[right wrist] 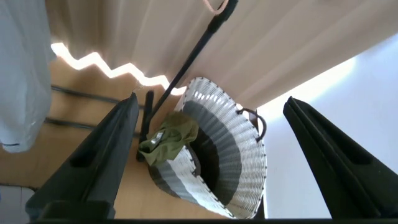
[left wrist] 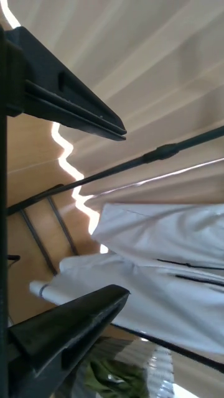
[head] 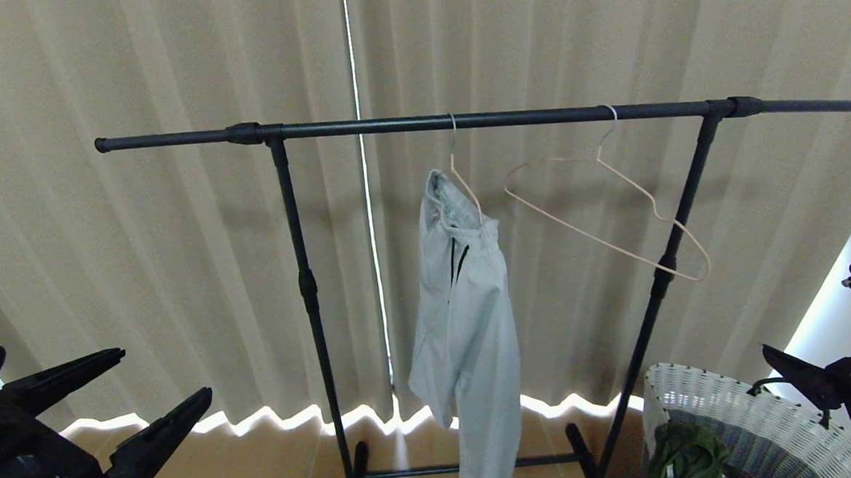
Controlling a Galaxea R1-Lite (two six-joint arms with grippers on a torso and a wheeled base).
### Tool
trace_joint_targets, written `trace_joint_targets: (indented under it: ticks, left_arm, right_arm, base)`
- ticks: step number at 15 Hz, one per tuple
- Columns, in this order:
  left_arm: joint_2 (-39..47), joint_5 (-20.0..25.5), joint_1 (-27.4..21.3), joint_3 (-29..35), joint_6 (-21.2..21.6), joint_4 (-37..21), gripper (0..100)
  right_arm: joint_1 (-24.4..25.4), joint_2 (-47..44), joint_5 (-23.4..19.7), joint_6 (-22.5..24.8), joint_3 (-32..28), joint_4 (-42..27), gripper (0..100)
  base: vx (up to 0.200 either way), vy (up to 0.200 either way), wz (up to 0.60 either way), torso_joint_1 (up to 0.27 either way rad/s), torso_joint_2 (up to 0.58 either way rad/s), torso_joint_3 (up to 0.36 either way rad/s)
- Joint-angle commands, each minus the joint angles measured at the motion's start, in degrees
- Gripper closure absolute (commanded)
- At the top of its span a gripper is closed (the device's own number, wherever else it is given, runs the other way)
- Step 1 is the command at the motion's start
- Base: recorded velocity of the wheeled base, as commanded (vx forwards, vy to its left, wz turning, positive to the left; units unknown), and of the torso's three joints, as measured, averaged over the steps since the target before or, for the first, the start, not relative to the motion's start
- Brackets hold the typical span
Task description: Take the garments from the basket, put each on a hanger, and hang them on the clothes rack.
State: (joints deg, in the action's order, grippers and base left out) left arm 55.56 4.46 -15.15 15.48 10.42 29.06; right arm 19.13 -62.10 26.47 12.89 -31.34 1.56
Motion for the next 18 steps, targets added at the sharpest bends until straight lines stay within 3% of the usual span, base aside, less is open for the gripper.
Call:
trace_joint_targets:
  ticks: [1, 6, 18]
  left_arm:
    - [0.5, 0.0, 0.1, 0.1, 0.0, 0.0, 0]
    - [0.6, 0.0, 0.1, 0.0, 0.0, 0.0, 0]
    - [7.1, 0.0, 0.1, 1.1, -0.1, 0.1, 0]
  right_arm:
    - [0.0, -0.2, 0.0, 0.0, -0.1, 0.0, 0]
    - [0.0, -0.2, 0.2, 0.0, 0.0, 0.0, 0]
    - [0.0, -0.3, 0.3, 0.0, 0.5, 0.0, 0]
  base:
    - [0.000, 0.000, 0.00, 0.000, 0.00, 0.000]
    - [0.000, 0.000, 0.00, -0.070, 0.17, 0.098]
    - [0.000, 0.000, 0.00, -0.185, 0.46, 0.284]
